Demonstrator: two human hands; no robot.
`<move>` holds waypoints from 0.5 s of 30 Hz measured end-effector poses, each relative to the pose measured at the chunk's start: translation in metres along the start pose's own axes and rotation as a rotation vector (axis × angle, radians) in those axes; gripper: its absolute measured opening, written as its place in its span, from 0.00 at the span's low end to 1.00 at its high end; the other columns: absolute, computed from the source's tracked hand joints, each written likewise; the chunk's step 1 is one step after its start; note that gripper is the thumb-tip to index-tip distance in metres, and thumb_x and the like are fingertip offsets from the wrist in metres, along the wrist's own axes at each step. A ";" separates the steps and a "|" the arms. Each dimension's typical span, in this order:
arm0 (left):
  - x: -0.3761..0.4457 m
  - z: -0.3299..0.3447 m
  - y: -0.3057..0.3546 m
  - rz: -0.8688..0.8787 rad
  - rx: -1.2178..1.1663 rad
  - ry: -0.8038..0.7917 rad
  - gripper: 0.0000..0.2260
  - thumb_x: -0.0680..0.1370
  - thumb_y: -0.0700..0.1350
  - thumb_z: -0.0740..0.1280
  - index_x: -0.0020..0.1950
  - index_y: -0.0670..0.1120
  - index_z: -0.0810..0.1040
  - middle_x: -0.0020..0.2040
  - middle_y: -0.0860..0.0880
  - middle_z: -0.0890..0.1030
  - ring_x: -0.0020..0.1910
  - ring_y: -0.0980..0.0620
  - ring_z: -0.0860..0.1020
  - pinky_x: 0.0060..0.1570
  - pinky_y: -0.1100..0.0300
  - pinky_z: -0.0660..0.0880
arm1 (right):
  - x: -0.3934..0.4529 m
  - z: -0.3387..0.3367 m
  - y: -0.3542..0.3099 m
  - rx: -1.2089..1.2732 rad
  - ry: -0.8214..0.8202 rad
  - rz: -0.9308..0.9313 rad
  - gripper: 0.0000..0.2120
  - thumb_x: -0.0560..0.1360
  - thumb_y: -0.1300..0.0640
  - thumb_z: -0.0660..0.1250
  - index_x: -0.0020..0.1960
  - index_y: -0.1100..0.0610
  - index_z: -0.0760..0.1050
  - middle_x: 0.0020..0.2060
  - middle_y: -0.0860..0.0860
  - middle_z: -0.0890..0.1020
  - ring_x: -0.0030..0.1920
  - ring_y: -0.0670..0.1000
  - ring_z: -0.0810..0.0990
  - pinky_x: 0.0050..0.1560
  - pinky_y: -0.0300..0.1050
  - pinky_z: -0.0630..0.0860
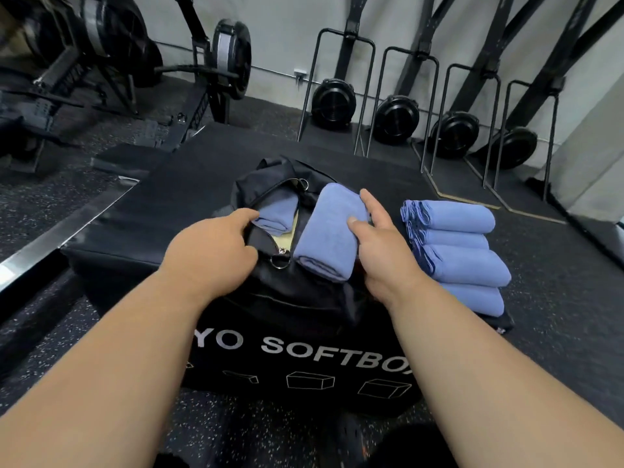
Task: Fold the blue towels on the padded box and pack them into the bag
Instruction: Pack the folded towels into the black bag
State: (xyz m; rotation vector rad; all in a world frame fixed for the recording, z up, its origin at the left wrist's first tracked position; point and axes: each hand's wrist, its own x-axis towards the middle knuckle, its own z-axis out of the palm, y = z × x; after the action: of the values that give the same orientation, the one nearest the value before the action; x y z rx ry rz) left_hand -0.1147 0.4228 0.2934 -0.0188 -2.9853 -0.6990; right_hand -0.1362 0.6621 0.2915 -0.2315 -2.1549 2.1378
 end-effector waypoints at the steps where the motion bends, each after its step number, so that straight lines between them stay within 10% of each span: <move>1: 0.004 0.002 -0.007 -0.007 0.028 -0.041 0.22 0.77 0.48 0.64 0.71 0.62 0.74 0.56 0.53 0.84 0.58 0.45 0.80 0.52 0.53 0.76 | 0.011 0.004 -0.002 -0.038 0.011 0.001 0.26 0.83 0.61 0.63 0.77 0.41 0.71 0.69 0.42 0.79 0.65 0.45 0.81 0.69 0.49 0.78; 5: 0.011 0.006 -0.017 0.019 0.064 -0.015 0.03 0.74 0.50 0.67 0.47 0.56 0.77 0.39 0.56 0.79 0.46 0.48 0.77 0.42 0.55 0.71 | 0.051 0.027 -0.001 -0.161 0.012 0.064 0.19 0.81 0.61 0.65 0.69 0.47 0.80 0.66 0.48 0.82 0.65 0.50 0.81 0.69 0.53 0.78; 11: 0.014 -0.005 -0.027 0.041 -0.093 0.030 0.02 0.71 0.49 0.71 0.39 0.56 0.79 0.34 0.59 0.81 0.39 0.60 0.78 0.41 0.55 0.78 | 0.069 0.071 0.013 -0.384 -0.202 0.166 0.20 0.80 0.61 0.70 0.70 0.49 0.79 0.52 0.51 0.83 0.40 0.48 0.80 0.36 0.42 0.77; 15: 0.018 0.001 -0.033 0.050 -0.134 0.031 0.02 0.70 0.50 0.71 0.40 0.58 0.80 0.34 0.62 0.81 0.37 0.60 0.79 0.40 0.57 0.78 | 0.069 0.085 0.031 -0.360 -0.357 0.261 0.24 0.79 0.63 0.72 0.73 0.51 0.77 0.46 0.54 0.85 0.34 0.52 0.81 0.38 0.44 0.81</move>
State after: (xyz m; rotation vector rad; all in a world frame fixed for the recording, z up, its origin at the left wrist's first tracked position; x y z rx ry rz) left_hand -0.1340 0.3938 0.2798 -0.0895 -2.8917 -0.8834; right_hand -0.2180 0.5906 0.2571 -0.1752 -2.8594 2.0219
